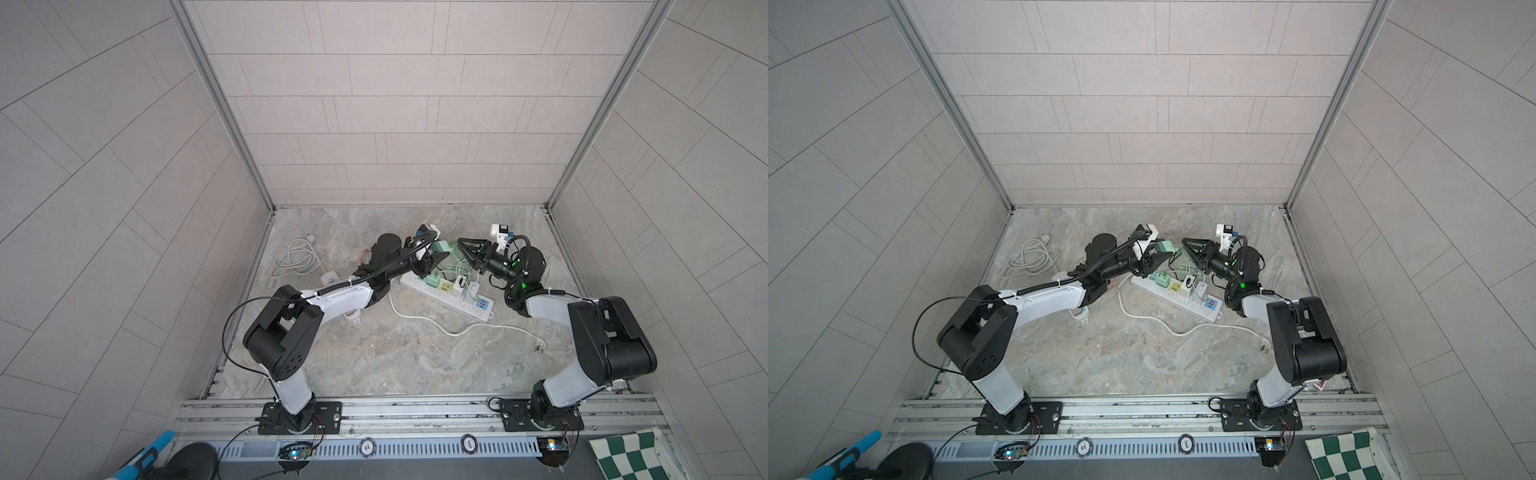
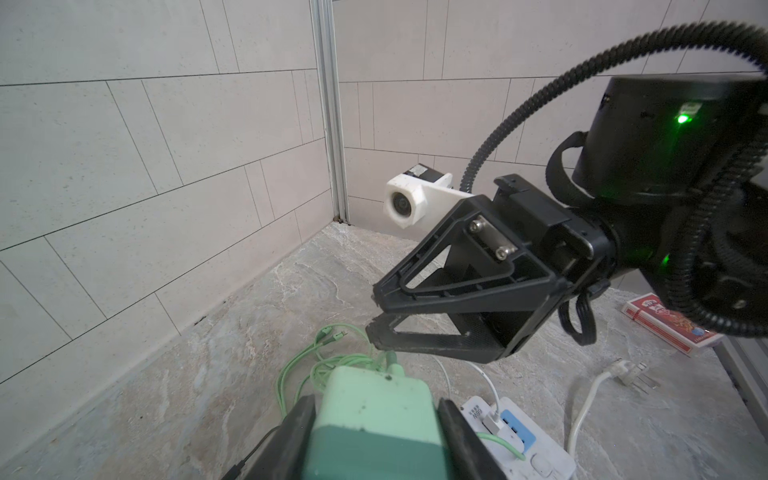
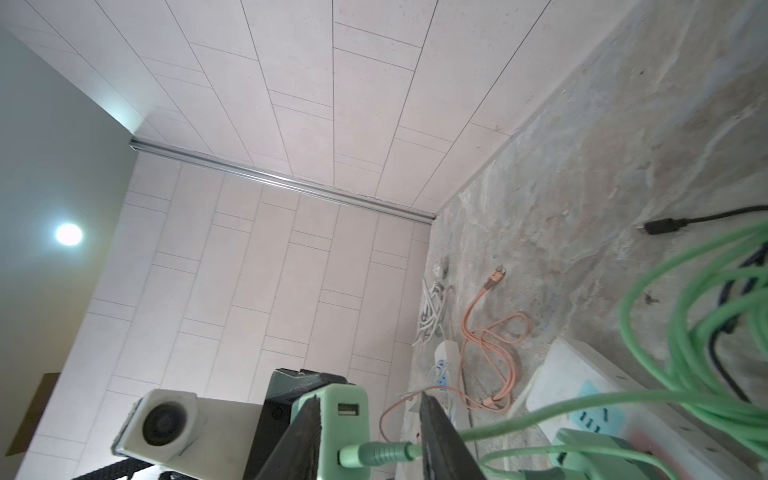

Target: Insert the plug

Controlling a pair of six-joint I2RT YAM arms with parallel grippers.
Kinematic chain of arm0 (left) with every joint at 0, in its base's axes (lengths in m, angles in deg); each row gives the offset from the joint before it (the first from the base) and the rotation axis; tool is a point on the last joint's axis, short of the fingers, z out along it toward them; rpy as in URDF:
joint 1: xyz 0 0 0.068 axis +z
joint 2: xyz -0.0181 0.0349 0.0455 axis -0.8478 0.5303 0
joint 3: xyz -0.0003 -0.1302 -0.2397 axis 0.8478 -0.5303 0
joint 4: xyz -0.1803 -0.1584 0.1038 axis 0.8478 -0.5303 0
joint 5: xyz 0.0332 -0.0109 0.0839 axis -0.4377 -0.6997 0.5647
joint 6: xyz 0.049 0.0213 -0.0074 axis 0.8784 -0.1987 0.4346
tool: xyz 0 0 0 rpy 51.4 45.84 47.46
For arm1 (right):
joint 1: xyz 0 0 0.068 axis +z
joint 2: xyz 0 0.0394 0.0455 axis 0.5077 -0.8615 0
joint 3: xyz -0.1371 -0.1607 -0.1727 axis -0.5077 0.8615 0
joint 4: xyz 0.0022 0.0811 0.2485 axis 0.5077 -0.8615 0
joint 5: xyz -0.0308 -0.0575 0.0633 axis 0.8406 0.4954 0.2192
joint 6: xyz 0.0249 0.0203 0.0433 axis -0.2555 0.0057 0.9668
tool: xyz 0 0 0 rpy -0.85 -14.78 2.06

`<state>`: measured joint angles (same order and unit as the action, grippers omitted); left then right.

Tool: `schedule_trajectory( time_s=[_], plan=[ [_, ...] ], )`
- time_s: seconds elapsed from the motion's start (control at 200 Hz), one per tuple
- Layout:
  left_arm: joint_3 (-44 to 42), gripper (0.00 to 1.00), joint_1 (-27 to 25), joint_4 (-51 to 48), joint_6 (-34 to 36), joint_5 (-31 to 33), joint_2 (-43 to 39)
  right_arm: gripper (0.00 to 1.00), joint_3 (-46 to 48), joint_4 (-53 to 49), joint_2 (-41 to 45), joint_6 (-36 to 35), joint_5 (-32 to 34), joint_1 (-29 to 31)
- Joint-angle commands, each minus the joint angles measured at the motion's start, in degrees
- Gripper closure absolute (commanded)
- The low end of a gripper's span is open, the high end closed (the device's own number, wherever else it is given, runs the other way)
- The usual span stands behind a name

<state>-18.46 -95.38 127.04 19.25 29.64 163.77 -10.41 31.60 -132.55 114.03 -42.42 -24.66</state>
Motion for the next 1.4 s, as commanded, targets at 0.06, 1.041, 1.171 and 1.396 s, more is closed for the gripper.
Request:
schedule_trajectory(
  time_s=[0.06,1.041,1.171,1.396],
  plan=[
    [-0.5,0.90,0.0,7.2,-1.6,-1.4,0.4,0.61,0.2,13.8,-0.1,8.9,-1.2,1.2],
    [0.6,0.92,0.8,14.6,-5.7,-1.8,1.7,0.53,-1.1,-4.7,9.0,-1.2,-0.2,3.9],
    [0.7,0.93,0.7,14.8,-5.8,-2.5,2.2,0.48,-2.0,-3.3,8.5,0.2,0.2,5.0],
    [0.2,0.95,0.5,16.0,-6.3,-3.2,2.2,0.52,-3.2,3.8,4.2,5.3,1.0,6.5]
  ],
)
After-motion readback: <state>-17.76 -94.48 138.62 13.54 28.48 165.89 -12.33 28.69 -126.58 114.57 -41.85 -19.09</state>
